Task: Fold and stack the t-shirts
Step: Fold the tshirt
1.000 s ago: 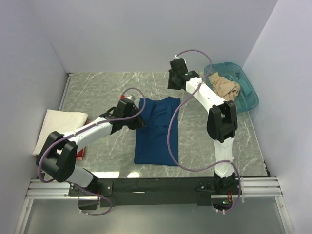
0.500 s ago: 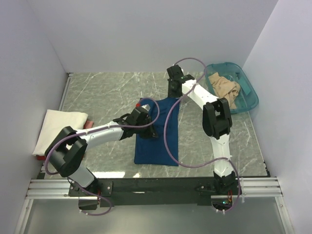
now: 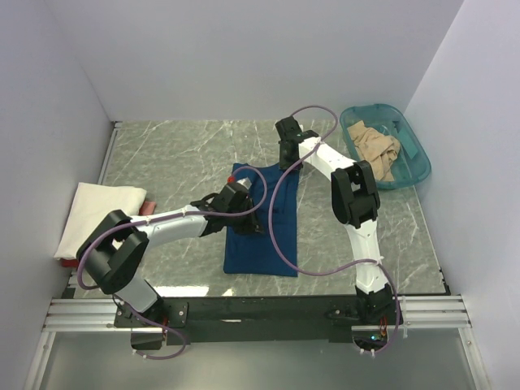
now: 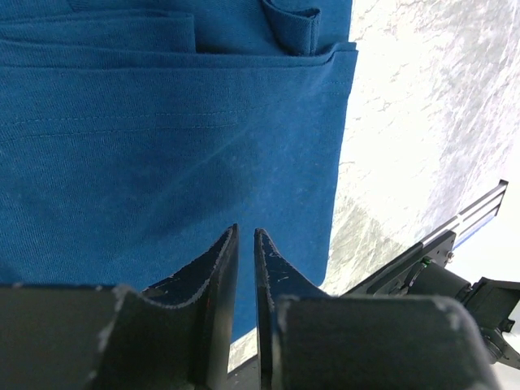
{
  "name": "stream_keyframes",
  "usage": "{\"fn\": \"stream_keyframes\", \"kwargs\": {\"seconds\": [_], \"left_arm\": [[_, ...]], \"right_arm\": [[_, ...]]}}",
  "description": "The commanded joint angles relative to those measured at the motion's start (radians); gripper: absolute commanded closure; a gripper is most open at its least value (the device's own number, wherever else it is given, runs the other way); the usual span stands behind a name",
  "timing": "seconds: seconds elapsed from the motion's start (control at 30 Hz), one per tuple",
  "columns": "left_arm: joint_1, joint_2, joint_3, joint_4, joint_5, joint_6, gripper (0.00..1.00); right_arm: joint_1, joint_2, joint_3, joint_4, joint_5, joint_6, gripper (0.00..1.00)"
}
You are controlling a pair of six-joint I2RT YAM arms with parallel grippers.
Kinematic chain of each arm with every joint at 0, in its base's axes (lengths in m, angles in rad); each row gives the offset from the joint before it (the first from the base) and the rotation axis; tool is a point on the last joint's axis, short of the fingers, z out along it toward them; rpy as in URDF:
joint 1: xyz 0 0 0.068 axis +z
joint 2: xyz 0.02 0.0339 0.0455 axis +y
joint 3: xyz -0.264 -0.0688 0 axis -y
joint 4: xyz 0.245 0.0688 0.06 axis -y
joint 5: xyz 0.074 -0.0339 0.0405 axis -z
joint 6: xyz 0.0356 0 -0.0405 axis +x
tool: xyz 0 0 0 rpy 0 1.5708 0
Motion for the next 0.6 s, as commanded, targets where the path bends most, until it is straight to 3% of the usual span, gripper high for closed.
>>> {"fn": "stream_keyframes", "kwargs": {"seconds": [0.0,0.43,0.57], "left_arm": [[-0.005,0.011,-0.001,0.031,0.006,-0.002,0.81],[-0.005,0.026,-0.011,0.039,0.009,-0.005,0.82],[-0.008,0.028,-0.017,0.042,0.009,-0.007,0.82]], "right_arm": [[0.001,-0.001,0.023,0.012,0.040,0.014,0.63],[0.003,0.058,0.069,0.021,0.015,0.021,0.70],[0.001,0.067,0.081,0.014,0.015,0.023,0.81]]}}
